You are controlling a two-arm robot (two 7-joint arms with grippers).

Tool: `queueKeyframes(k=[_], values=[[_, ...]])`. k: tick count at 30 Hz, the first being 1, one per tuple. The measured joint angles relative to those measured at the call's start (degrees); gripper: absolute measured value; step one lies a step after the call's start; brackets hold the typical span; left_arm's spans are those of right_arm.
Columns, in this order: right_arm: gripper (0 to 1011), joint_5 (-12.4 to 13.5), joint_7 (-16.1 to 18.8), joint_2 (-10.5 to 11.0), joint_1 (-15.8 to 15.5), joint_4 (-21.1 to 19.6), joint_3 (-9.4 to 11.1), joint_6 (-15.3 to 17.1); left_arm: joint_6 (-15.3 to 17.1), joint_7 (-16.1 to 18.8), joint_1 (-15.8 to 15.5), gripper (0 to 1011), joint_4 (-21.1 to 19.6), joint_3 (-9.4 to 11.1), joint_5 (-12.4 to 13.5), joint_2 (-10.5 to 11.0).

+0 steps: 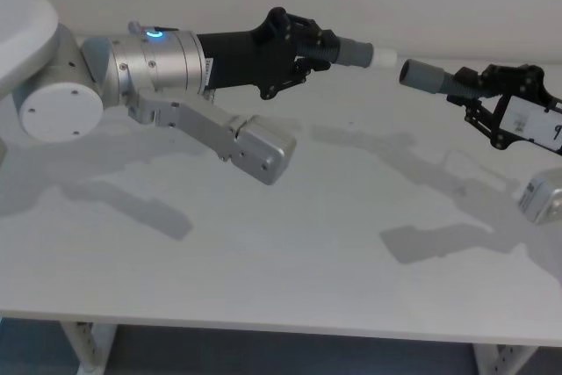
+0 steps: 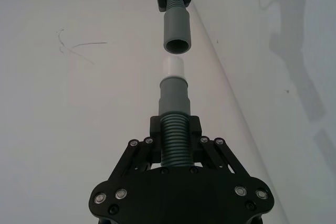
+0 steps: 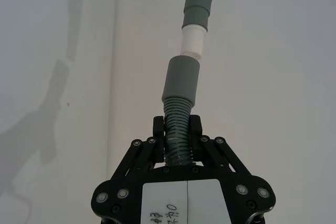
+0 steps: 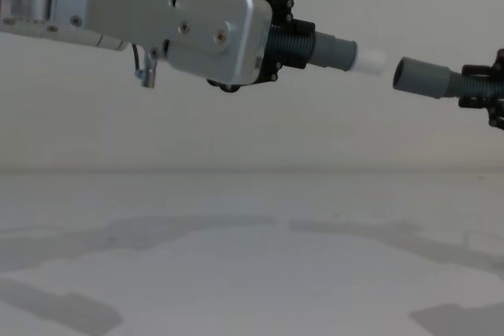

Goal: Use both hands to pick up one end of the pipe from the table, align the ends, and insert them.

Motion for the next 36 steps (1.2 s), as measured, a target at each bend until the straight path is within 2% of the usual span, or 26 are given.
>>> queueKeyframes(k=[24,36], values=[[270,-0.47,-0.17,-0.57,1.86,0.01,-1.55,1.43,0.00,0.00,0.00,294,0.00,0.00,0.00,0.00],[270,0.22,0.03,-0.16,1.99,-0.77,-2.21,1.35,0.00,0.00,0.00,294,0.00,0.00,0.00,0.00]])
